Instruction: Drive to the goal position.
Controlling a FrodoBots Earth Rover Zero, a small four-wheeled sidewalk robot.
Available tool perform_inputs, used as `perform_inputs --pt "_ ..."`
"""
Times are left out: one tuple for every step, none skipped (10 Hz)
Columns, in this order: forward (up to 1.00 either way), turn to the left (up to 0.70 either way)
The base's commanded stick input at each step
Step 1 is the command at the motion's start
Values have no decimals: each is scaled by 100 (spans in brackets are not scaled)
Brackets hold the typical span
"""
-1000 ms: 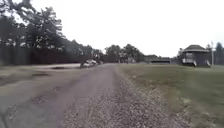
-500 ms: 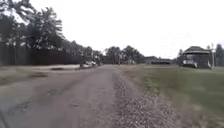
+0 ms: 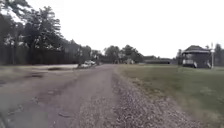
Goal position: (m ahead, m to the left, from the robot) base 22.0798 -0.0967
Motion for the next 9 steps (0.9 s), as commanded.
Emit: perform_inputs --pt "70 -22" --pt "70 -22" --pt "70 -22" --pt "70 -22" --pt "70 -22" --pt "70 -22" --pt "70 -12" --pt "70 0" --pt "70 0"
